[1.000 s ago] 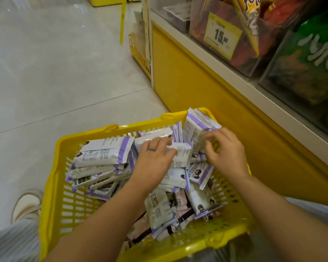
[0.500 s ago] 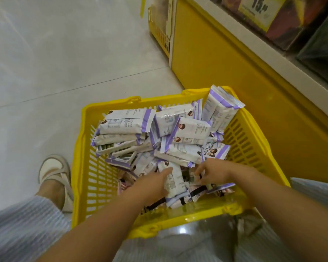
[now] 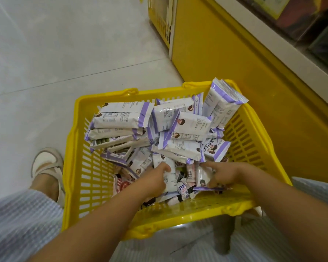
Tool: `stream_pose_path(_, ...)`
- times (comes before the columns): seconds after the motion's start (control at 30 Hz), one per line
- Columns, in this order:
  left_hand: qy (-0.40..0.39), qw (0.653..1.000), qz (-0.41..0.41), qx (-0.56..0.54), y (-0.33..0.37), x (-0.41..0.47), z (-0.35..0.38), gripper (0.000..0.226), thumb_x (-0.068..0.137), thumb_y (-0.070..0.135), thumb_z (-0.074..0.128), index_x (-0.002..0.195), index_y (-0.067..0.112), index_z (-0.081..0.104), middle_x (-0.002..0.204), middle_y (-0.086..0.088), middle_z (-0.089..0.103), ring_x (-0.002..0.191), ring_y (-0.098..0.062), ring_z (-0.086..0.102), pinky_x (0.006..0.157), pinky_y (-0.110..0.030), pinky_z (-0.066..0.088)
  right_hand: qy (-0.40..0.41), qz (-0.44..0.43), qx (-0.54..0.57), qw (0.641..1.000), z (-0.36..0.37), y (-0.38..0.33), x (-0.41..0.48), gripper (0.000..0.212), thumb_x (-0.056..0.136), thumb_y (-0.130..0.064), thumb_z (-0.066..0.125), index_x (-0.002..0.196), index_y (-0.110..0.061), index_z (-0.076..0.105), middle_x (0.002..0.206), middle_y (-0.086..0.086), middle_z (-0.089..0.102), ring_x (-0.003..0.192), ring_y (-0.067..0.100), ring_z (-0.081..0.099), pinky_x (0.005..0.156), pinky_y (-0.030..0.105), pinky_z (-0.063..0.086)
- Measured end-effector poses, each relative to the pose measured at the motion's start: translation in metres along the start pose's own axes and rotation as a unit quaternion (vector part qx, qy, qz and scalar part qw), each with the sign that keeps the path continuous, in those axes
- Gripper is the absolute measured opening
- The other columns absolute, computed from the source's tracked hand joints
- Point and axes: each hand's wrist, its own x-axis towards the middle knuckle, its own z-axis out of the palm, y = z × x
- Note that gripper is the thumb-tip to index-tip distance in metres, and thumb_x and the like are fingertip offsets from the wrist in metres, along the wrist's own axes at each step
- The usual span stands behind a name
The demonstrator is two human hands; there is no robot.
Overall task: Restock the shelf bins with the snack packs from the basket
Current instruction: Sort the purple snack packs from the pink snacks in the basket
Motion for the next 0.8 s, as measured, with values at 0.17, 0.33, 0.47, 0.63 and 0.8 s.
stream_pose_path(0.17,-0.037,0.998,0.003,-0.052,-0.001,-0.003,-0.008,0.054,0.092,0.013,0.05,0.137,0.039,0.038,0.117,-0.005,0.047,0.08,-0.015,0.057,0.051,-0.014,0.041,-0.033,-0.002,0.1,0.994,0.001,-0.006,-0.002,0.085,0.084,-0.016,0.07,0.147,-0.044,0.02,0.142,0.01,0.032,0.106,0.027,0.05,0.074,0.031,0.054)
stream_pose_path(0.33,-0.055,0.993,0.011,-0.105,0.0,-0.012,-0.016,0.048,0.093,0.016,0.045,0.136,0.036,0.044,0.098,0.001,0.059,0.048,0.0,0.046,0.034,-0.009,0.032,-0.047,-0.011,0.257,0.965,0.007,-0.01,-0.002,0.076,0.086,-0.01,0.068,0.146,-0.035,0.029,0.111,0.006,0.059,0.091,0.019,0.063,0.077,0.032,0.055)
stream_pose_path(0.47,-0.053,0.995,-0.001,-0.086,0.007,-0.02,-0.025,0.045,0.095,0.018,0.043,0.136,0.037,0.045,0.131,-0.009,0.055,0.051,0.001,0.049,0.041,-0.014,0.037,0.018,0.006,0.372,0.928,0.011,-0.018,-0.008,0.067,0.09,-0.015,0.065,0.146,-0.022,0.031,0.123,0.018,0.058,0.081,0.026,0.068,0.062,0.033,0.058)
stream_pose_path(0.63,-0.054,0.997,0.009,-0.049,0.02,-0.042,-0.043,0.044,0.096,0.019,0.039,0.138,0.032,0.046,0.12,0.0,0.049,0.071,-0.005,0.052,0.047,-0.014,0.04,0.085,0.026,0.31,0.946,0.02,-0.031,-0.029,0.031,0.092,-0.006,0.057,0.123,-0.006,0.055,0.095,0.01,0.057,0.069,0.019,0.057,0.054,0.027,0.052)
stream_pose_path(0.8,-0.015,0.998,0.016,-0.066,0.02,-0.073,-0.065,0.036,0.099,0.019,0.035,0.129,0.029,0.052,0.104,0.002,0.048,0.086,-0.016,0.053,0.07,-0.027,0.042,0.161,0.056,0.288,0.942,0.001,-0.03,-0.064,0.011,0.092,-0.011,0.049,0.081,-0.009,0.046,0.068,0.011,0.042,0.054,0.018,0.041,0.048,0.027,0.036)
